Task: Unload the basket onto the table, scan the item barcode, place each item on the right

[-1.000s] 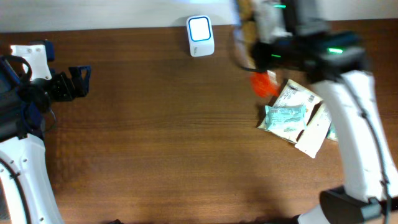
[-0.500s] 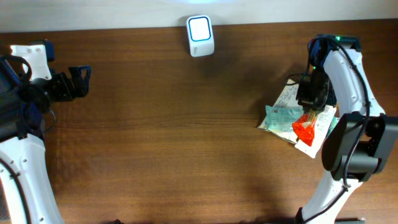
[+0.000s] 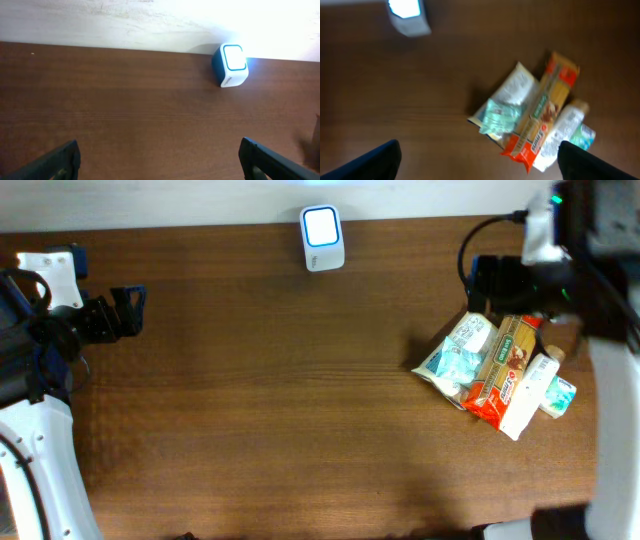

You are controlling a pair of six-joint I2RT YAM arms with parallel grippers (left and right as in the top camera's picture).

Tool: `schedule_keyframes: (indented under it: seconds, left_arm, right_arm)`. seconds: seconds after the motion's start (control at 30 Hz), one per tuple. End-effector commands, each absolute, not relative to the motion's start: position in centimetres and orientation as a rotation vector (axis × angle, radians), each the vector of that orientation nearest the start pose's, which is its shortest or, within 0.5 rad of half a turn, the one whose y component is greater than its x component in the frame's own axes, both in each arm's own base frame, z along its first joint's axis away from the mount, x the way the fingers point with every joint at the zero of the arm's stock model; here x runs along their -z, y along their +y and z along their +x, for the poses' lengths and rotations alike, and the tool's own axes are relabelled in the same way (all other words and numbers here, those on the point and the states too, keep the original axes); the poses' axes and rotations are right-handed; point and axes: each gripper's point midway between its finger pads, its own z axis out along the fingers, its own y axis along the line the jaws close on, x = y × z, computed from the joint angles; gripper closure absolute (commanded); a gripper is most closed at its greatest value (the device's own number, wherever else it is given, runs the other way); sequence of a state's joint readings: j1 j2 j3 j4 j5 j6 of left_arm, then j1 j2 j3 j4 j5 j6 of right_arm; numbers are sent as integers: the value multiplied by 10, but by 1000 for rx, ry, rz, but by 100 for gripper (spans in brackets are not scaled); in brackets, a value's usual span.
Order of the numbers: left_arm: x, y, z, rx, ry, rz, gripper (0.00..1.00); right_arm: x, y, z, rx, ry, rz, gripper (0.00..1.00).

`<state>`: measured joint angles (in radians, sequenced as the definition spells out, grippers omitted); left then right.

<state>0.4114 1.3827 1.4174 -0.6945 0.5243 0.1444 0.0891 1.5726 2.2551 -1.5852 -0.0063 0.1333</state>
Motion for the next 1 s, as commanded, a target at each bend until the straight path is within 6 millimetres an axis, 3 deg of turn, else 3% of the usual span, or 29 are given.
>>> schedule_keyframes:
  seconds: [0.0, 0.33, 0.43, 0.53, 0.57, 0.63, 0.87, 0.97]
  left_arm:
    - [-312, 74, 391, 270, 2124, 4, 1]
    - [-312, 74, 391, 270, 2124, 4, 1]
    - [-312, 74, 391, 270, 2124, 4, 1]
    - [-312, 74, 391, 270, 2124, 4, 1]
    - [-312, 74, 391, 269, 2124, 4, 1]
    - [-312, 74, 391, 270, 2124, 4, 1]
    - [-312, 74, 391, 270, 2124, 4, 1]
    - [-312, 74, 391, 270, 2124, 4, 1]
  right_arm:
    - [-409, 34, 299, -88, 2398, -17, 1]
    - [-450, 24, 246, -85, 2237, -4, 1]
    - [-473, 26, 266, 0, 2058, -169, 1]
    - [-465, 23, 292, 49, 1898, -194, 1]
    - [-451, 19, 305, 54, 1800, -176, 1]
    - [-419, 25, 307, 33, 1672, -276, 1]
    - [-266, 10, 249, 105, 1503, -236, 1]
    - [-215, 13, 246, 92, 1493, -248, 1]
